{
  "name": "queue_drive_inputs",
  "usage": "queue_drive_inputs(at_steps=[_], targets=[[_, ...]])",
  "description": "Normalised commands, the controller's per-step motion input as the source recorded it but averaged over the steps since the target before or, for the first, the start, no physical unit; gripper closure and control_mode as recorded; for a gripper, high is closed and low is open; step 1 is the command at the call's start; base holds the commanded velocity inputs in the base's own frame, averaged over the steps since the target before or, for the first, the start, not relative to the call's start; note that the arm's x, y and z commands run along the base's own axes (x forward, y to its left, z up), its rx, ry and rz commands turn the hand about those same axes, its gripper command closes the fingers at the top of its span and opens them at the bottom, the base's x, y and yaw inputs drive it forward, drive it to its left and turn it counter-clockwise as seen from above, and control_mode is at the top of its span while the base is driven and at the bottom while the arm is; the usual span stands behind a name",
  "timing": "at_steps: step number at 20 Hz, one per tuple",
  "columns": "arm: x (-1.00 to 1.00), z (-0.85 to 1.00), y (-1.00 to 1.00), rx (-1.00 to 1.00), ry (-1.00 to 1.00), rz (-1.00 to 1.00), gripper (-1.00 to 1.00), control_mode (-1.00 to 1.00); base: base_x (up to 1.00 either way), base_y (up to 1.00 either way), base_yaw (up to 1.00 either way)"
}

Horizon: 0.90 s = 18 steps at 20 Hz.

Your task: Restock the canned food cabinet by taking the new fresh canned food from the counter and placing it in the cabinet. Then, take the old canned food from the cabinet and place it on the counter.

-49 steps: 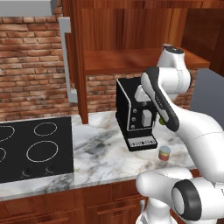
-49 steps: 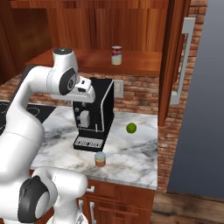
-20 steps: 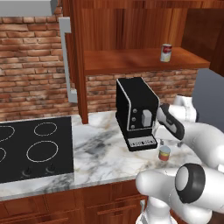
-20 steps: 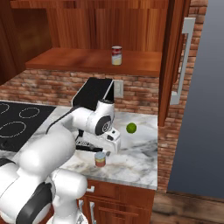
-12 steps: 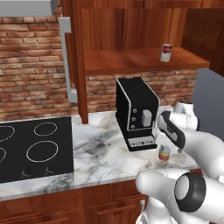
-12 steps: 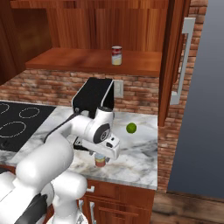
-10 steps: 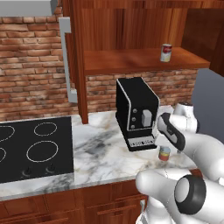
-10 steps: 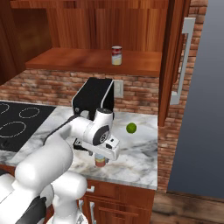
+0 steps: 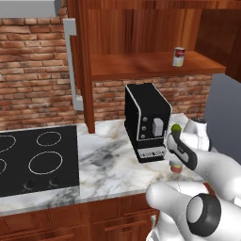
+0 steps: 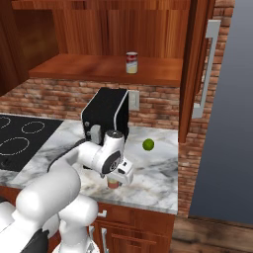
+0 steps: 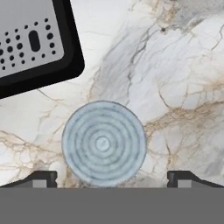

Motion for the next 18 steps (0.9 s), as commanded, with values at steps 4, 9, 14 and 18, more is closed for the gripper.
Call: queue_drive_inputs(at_steps=[4,9,14,18], targets=[[0.19,-0.16,0.00,-0.01,0.00,0.00,-1.00,-1.00,0.00,0.00,0.00],[0.17,-0.11,0.00,-0.02,0.00,0.00,-1.00,-1.00,0.00,0.00,0.00],[0.07,-0.11,0.00,-0.03,0.00,0.00,-1.00,-1.00,0.00,0.00,0.00],[0.00,-0.06,0.00,-0.02,0.00,0.00,1.00,-1.00,0.00,0.00,0.00]])
